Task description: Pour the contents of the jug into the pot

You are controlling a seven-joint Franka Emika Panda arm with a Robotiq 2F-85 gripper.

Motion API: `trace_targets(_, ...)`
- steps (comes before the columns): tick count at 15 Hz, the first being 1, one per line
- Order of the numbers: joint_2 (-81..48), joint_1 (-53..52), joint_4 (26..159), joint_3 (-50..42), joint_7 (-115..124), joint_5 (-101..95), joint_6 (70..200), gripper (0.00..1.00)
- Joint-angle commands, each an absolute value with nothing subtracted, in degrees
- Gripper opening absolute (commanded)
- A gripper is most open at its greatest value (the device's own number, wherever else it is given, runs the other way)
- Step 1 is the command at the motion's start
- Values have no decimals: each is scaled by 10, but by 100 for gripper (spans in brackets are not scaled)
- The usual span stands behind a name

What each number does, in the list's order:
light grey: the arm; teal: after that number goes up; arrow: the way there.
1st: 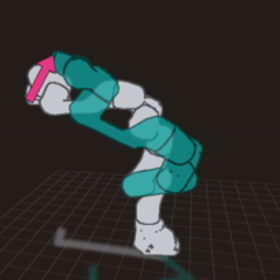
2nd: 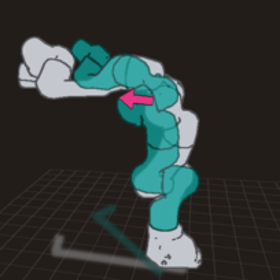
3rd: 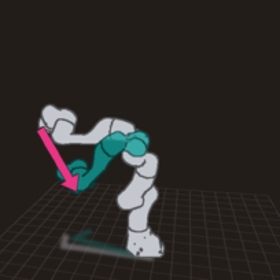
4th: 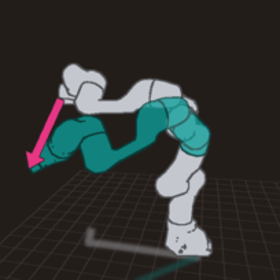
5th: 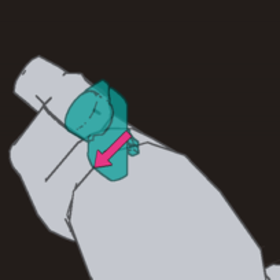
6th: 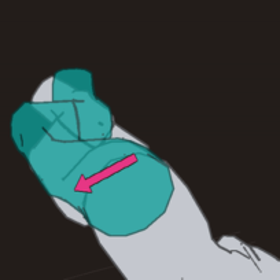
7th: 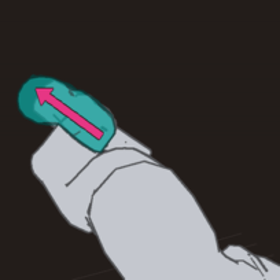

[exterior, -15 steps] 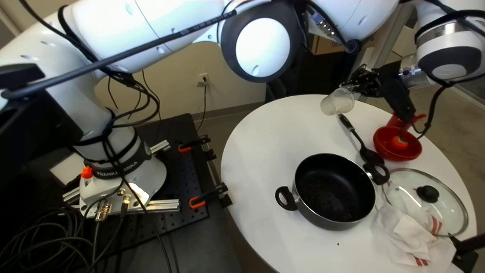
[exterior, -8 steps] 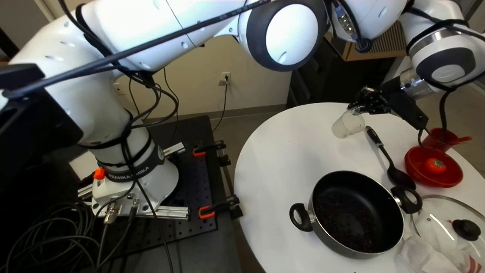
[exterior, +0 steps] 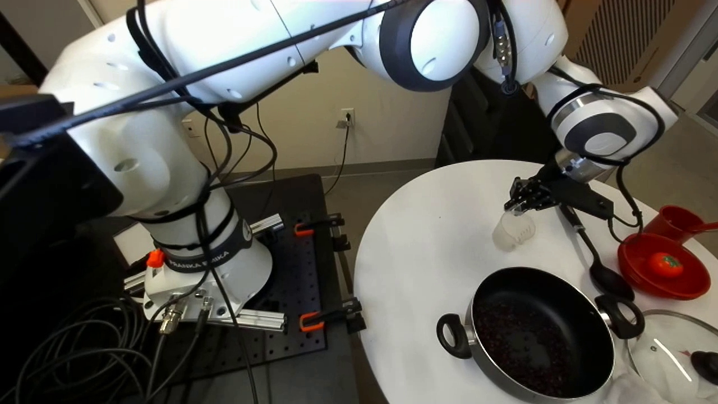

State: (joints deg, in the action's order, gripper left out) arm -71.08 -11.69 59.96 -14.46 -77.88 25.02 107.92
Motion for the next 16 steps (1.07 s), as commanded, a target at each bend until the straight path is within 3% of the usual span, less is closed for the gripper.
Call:
trace_targets(1, -689, -167, 697, -171, -809, 205, 1188, 7)
trace_targets(6, -660, -201, 766, -183, -804, 141, 1296, 7)
trace_targets(7, -645, -158, 778, -115, -763, 46, 1334, 7)
trace_targets(12, -621, -145, 843, -95, -658, -125, 1521, 7)
trace_targets(16, -584, -100, 872, -45, -611, -153, 1521, 7)
